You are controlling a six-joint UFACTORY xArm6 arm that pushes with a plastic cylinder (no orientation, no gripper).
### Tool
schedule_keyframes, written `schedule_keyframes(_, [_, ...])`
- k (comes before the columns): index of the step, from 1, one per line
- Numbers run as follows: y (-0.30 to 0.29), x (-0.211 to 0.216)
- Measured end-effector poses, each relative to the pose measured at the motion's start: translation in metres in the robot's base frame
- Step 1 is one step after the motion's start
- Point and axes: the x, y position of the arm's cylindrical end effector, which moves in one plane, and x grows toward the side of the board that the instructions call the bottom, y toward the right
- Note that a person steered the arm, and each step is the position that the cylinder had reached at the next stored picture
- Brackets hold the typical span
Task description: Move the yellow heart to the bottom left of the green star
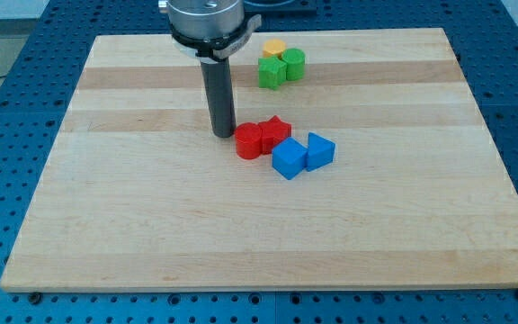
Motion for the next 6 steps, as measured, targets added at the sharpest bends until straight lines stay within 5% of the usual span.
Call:
schedule_keyframes(3, [0.039,-0.126])
schedule_keyframes(6, [-0.047,-0.087])
